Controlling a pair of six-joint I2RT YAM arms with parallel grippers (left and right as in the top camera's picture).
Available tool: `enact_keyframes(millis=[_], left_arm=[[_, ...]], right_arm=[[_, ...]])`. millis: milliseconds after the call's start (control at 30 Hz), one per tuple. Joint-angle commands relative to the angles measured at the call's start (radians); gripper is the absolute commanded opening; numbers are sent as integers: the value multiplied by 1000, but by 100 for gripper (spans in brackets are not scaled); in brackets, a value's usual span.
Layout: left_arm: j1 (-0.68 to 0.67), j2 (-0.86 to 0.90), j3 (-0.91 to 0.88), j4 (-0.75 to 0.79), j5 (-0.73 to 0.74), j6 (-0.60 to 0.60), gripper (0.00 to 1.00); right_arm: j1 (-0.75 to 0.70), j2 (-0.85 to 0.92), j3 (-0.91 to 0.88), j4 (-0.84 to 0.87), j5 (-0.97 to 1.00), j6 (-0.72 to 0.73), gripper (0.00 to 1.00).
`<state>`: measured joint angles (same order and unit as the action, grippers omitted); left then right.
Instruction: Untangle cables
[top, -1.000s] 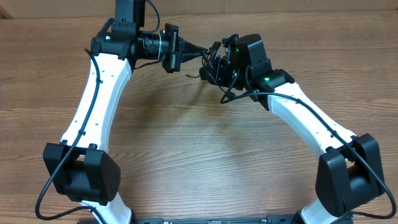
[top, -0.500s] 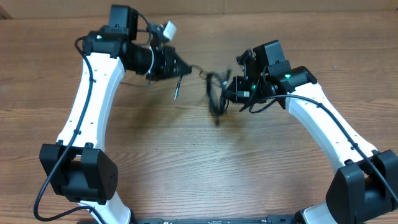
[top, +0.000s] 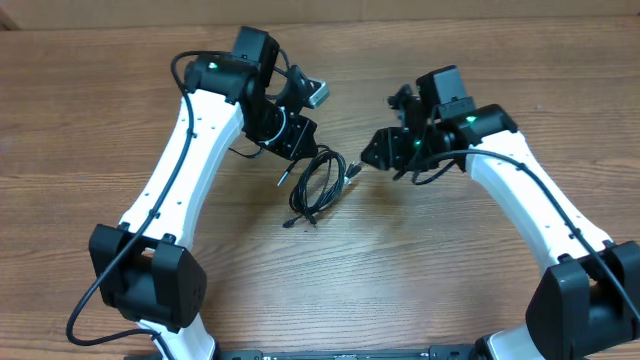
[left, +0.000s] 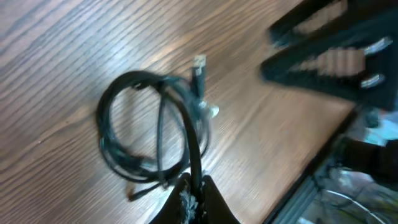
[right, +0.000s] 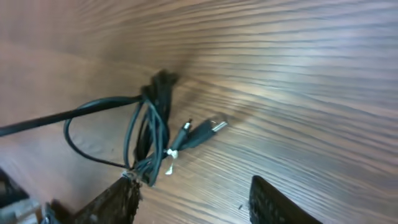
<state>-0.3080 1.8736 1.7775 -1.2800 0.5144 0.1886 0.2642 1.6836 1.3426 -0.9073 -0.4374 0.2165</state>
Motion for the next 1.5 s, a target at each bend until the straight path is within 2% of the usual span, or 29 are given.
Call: enact_keyframes(millis=[0, 167, 300, 367, 433, 500, 567, 633, 767, 1000, 1133, 1333, 1467], left_arm=[[-30, 24, -55, 18, -77, -48, 5], [-97, 24, -142, 70, -76, -81, 11], [-175, 24, -201, 100, -84, -74, 24], [-221, 24, -211, 109, -135, -72, 37], [-246, 24, -208, 127, -205, -78, 44], [-249, 24, -202, 150, -262, -131, 49], [-233, 24, -202, 202, -343, -241, 53], [-202, 29, -204, 279, -369, -250, 52], [-169, 72, -204, 375, -349, -148, 50], [-157, 198, -204, 425, -213, 222, 44], [-160, 227, -204, 492, -214, 261, 44], [-157, 257, -204, 521, -356, 261, 44], [-157, 264, -204, 477, -315, 308, 42]], right_arm=[[-109, -29, 6, -24, 40, 49, 60], [-250, -29, 6, -68, 25, 48, 61], [-316, -29, 6, -88, 25, 41, 61], [-332, -29, 6, -94, 25, 40, 61], [-332, -29, 6, -94, 25, 37, 62], [-332, -29, 6, -94, 25, 37, 63], [-332, -29, 6, -94, 25, 38, 63], [-332, -29, 6, -98, 25, 38, 63], [-332, -29, 6, -108, 26, 37, 63], [-332, -29, 6, -108, 26, 37, 63], [-332, -29, 6, -105, 26, 37, 63], [-332, -29, 6, -106, 26, 37, 63], [-332, -29, 6, -105, 27, 37, 63]])
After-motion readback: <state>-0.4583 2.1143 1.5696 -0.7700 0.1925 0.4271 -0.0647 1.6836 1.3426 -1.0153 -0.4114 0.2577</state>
